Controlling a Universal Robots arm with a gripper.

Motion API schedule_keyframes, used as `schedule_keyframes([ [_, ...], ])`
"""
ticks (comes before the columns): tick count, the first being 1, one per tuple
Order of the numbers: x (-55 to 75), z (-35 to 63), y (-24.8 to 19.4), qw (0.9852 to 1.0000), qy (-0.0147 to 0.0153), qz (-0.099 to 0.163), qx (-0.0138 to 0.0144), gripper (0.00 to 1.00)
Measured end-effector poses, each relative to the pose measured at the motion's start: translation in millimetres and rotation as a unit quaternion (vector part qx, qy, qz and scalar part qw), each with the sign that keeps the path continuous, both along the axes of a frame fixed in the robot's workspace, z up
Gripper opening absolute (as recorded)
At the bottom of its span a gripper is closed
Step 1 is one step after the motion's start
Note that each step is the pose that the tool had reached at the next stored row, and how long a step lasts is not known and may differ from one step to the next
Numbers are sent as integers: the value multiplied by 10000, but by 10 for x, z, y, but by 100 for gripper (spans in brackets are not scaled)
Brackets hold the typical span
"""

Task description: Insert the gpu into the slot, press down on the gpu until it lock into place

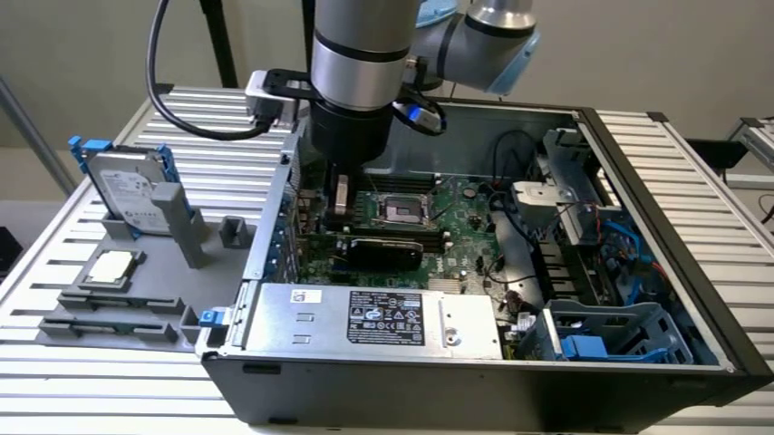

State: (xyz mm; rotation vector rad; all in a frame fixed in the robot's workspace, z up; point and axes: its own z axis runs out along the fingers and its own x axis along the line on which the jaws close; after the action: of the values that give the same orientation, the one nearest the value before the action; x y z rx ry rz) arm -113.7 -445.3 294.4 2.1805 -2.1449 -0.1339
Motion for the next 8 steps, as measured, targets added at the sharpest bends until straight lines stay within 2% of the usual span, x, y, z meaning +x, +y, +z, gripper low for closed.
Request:
schedule_keyframes([
  [5,-81,3,0,10000,25,24,-34,11],
  [8,-142,5,0,10000,53,29,-47,11],
])
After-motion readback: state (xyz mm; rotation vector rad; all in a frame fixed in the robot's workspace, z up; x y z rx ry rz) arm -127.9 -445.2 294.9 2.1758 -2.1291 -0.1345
